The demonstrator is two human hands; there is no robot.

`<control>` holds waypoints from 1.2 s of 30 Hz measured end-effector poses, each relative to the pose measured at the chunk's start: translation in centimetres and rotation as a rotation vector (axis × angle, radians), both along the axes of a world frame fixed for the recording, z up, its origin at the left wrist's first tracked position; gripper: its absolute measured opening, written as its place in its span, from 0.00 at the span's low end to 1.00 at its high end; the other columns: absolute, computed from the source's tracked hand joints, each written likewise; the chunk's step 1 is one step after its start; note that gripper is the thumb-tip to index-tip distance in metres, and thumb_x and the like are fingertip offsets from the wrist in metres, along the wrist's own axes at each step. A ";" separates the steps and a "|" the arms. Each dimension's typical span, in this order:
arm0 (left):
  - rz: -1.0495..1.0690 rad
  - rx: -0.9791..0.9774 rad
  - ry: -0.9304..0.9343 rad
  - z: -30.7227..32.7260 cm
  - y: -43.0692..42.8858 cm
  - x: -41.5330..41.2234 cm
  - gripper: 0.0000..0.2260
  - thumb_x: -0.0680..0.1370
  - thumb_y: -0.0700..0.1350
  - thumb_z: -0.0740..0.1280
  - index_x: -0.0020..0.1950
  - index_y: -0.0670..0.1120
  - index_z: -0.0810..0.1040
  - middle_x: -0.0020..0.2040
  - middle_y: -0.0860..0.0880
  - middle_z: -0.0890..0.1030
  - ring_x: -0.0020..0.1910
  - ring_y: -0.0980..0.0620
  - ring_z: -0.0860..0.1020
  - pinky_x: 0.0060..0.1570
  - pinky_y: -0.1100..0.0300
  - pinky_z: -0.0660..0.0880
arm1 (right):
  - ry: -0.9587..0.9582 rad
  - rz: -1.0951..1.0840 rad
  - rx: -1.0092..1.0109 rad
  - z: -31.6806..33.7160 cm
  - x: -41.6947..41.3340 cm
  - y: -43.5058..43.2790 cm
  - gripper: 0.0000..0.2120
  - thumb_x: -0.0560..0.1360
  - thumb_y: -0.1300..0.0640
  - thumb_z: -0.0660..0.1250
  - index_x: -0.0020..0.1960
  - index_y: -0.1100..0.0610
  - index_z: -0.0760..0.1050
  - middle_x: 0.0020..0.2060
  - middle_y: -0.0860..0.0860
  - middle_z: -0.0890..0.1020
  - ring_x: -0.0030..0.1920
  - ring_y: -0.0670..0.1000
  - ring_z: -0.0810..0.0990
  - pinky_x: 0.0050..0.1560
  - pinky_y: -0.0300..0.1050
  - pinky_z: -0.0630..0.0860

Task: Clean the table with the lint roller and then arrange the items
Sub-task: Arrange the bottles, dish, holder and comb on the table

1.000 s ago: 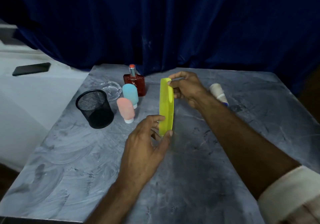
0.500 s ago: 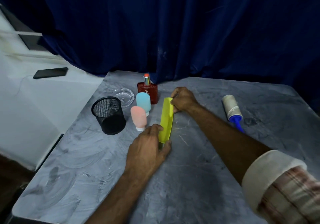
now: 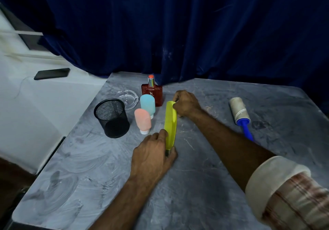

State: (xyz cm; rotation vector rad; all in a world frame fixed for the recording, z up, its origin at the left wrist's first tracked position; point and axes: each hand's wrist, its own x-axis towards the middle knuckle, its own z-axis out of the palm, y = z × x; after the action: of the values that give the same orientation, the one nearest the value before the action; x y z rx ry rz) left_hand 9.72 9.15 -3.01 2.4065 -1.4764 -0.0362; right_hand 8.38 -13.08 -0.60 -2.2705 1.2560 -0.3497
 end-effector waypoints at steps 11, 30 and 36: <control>0.023 -0.048 0.024 -0.9 0.1 -0.2 0.20 0.82 0.62 0.59 0.68 0.52 0.70 0.46 0.51 0.83 0.46 0.47 0.83 0.41 0.54 0.76 | 0.011 0.017 -0.045 -0.5 0.0 -0.2 0.10 0.72 0.62 0.69 0.52 0.57 0.79 0.48 0.59 0.86 0.51 0.61 0.85 0.54 0.55 0.82; 0.035 -0.087 0.198 0.1 0.8 0.1 0.20 0.79 0.59 0.65 0.68 0.53 0.70 0.44 0.49 0.85 0.46 0.41 0.84 0.44 0.52 0.77 | -0.048 0.027 -0.069 0.6 -2.8 1.2 0.13 0.73 0.54 0.71 0.56 0.56 0.77 0.50 0.55 0.85 0.53 0.57 0.83 0.55 0.50 0.80; -0.031 -0.291 0.396 1.2 0.5 -1.6 0.21 0.74 0.56 0.67 0.67 0.57 0.76 0.35 0.54 0.79 0.37 0.54 0.80 0.41 0.56 0.78 | -0.211 -0.044 -0.163 2.4 -11.4 3.8 0.11 0.73 0.53 0.70 0.55 0.52 0.80 0.48 0.48 0.84 0.50 0.51 0.82 0.50 0.40 0.74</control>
State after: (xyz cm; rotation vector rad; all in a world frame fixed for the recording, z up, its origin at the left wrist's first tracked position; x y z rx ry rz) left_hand 8.13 9.65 -1.81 2.0031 -1.2401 -0.2693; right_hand -2.97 -9.25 1.80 -2.2707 1.2076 -0.7120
